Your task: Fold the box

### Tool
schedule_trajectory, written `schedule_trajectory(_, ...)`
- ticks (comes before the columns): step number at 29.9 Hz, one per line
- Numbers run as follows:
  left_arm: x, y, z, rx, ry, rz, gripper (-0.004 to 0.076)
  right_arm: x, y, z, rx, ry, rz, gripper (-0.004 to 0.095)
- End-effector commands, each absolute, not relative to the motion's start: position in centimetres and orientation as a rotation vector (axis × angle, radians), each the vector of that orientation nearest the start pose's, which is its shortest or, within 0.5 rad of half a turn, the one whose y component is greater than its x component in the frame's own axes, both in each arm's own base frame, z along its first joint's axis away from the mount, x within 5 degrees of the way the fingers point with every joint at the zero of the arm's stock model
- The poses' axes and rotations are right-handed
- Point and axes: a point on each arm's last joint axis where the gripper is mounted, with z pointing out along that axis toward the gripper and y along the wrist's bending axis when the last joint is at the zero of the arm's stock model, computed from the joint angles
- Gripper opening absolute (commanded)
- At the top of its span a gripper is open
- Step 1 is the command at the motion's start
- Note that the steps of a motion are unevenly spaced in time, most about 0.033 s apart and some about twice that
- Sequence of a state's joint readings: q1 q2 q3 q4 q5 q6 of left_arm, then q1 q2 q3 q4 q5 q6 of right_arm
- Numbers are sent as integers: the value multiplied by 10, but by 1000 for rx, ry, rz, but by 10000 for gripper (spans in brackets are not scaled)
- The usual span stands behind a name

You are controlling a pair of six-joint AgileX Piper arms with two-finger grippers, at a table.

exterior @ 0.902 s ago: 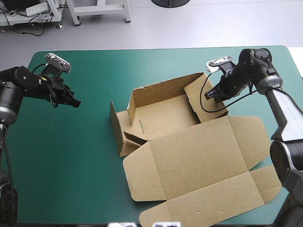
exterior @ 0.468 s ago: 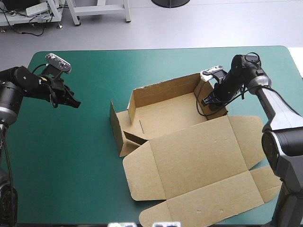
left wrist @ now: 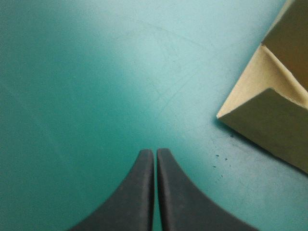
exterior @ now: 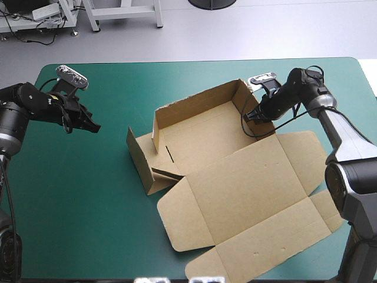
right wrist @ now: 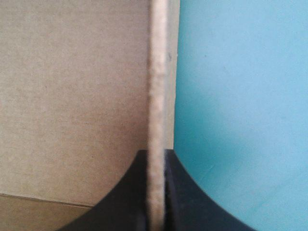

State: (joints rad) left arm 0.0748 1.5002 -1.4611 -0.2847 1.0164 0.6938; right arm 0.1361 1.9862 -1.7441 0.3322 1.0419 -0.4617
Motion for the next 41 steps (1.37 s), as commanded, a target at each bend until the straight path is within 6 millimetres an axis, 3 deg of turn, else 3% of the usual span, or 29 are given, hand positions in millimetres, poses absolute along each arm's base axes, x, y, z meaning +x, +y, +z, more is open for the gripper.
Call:
schedule_trajectory(1,318,1,394,587,2263,-28,15,423,86,318,-536,2435,392,-23)
schedule_trajectory(5,321,2,397,565,2222,-4,15,420,87,356,-514,2331,398,-24)
schedule_trajectory(14,328,14,409,395,2107,-20,15,393,71,469,-490,2100,371,-23)
schedule_trajectory(20,327,37,420,215,2006,-211,15,365,51,520,-454,2008,345,-23)
schedule_trajectory(24,324,37,428,191,1924,-396,15,345,51,548,-453,1898,376,-23)
schedule_trajectory(29,320,23,438,237,1828,-607,15,330,54,564,-465,1828,425,-23)
schedule_trajectory(41,307,3,461,272,1618,-1020,15,331,54,564,-458,1835,431,-23)
